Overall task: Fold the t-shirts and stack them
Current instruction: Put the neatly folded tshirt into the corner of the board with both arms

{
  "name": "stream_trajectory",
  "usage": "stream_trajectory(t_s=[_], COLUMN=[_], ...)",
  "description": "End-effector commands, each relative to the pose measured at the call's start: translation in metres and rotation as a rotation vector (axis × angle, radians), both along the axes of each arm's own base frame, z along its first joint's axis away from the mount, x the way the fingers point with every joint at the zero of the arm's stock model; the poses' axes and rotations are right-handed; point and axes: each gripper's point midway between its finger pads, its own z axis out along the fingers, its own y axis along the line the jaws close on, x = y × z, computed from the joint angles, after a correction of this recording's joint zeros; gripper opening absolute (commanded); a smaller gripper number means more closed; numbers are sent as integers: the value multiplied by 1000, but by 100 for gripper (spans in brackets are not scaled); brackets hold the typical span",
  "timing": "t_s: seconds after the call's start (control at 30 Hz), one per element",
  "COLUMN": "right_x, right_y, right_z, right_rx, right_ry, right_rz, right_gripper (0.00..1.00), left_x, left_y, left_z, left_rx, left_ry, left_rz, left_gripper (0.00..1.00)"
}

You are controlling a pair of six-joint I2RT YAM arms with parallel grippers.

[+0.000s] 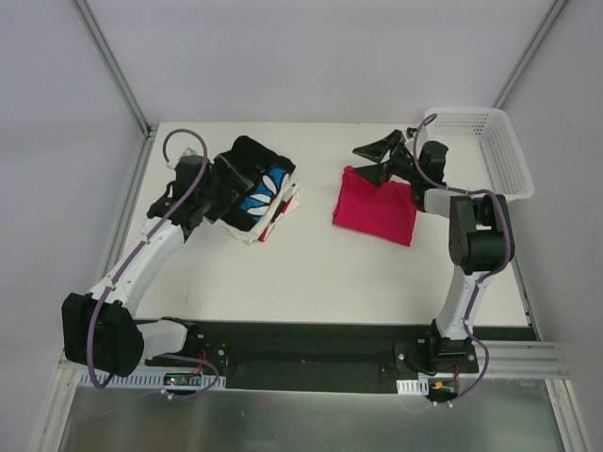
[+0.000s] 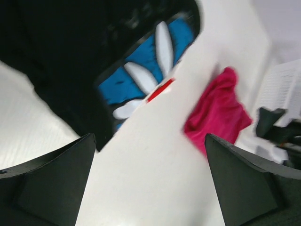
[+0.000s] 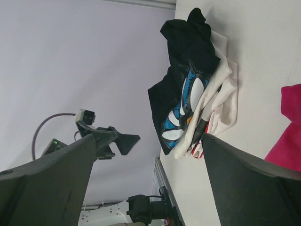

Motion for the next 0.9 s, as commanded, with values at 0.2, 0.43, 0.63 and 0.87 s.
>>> stream_trajectory(t_s=[0.2, 0.43, 0.63, 0.87], right_x=[-18, -27, -40, -51], right_y=[8, 43, 119, 187], right_z=[39, 25, -3, 1], right_rx=[-14, -74, -221, -265], right_ry=[-142, -85, -47, -67], right_rz=[39, 119, 281, 422], right_gripper=[96, 96, 96, 87], left_x=[-9, 10, 24, 35], left_y=[16, 3, 21, 41], left_z=[-61, -4, 18, -39], left_rx=[115, 95, 207, 324], left_ry=[12, -117, -185, -110], left_rz=[28, -35, 5, 48], left_gripper=[99, 99, 99, 99])
